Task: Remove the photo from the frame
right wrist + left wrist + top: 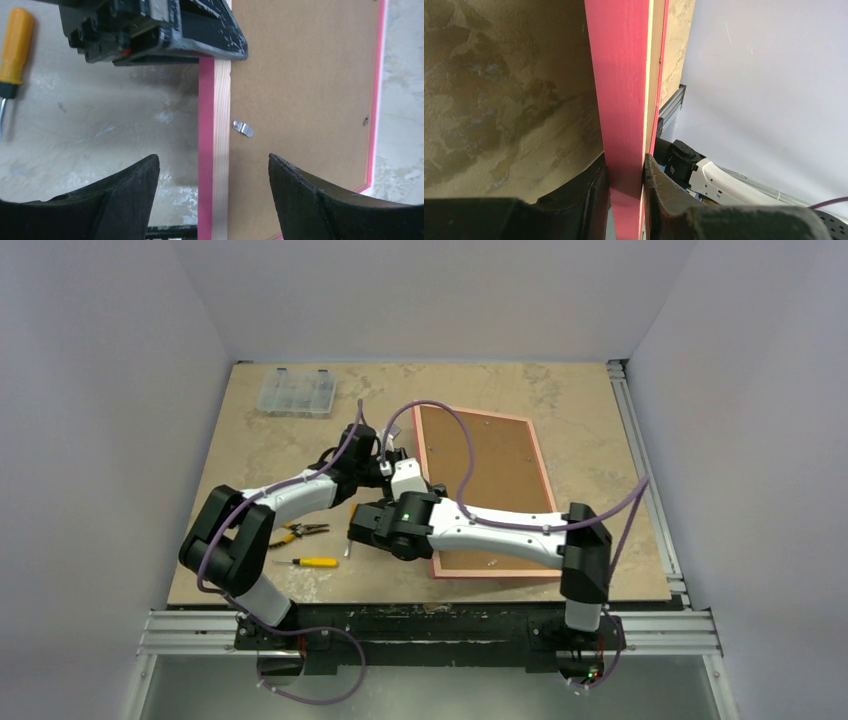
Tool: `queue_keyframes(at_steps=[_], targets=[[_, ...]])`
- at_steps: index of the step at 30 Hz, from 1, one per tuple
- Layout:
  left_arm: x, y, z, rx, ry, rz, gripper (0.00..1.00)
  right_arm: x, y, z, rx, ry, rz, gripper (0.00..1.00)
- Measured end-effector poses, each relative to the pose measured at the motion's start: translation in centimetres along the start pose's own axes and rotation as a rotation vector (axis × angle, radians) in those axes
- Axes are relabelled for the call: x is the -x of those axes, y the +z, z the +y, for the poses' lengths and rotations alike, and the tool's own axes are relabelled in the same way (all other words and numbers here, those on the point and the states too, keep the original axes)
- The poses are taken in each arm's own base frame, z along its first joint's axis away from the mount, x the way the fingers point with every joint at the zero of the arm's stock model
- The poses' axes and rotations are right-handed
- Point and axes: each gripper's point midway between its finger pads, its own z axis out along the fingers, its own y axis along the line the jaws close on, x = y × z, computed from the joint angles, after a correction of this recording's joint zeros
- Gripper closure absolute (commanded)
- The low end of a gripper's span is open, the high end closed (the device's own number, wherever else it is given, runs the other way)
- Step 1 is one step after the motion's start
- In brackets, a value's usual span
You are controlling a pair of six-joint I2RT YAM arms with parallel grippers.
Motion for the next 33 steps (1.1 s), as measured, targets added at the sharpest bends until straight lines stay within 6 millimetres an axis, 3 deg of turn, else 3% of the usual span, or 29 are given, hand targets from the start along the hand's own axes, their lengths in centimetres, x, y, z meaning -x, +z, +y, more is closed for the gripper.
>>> queue_keyframes(at_steps=[4,12,24,33], targets=[[-0.1,-0.3,-0.3,0.002,0.008,-0.002,1.0,0.1,0.9,0.6,-0.125,-0.067,-0.009,0.25],[-0.4,-0.8,-0.7,0.003,0.01,-0.001,1.0,-1.3,2.3,-0.2,-0.257,-0.19,-0.008,0.45],[-0.4,-0.9,-0.8,0.003,0.01,-0.001,1.0,-1.6,2.9,-0.9,-0.307,-0.208,-0.025,0.43],[-0.4,-0.9,-0.7,0.011,0.008,-0.004,1.0,-2.2,3.6,-1.9,-0.343,-0.218,-0.018,0.53]])
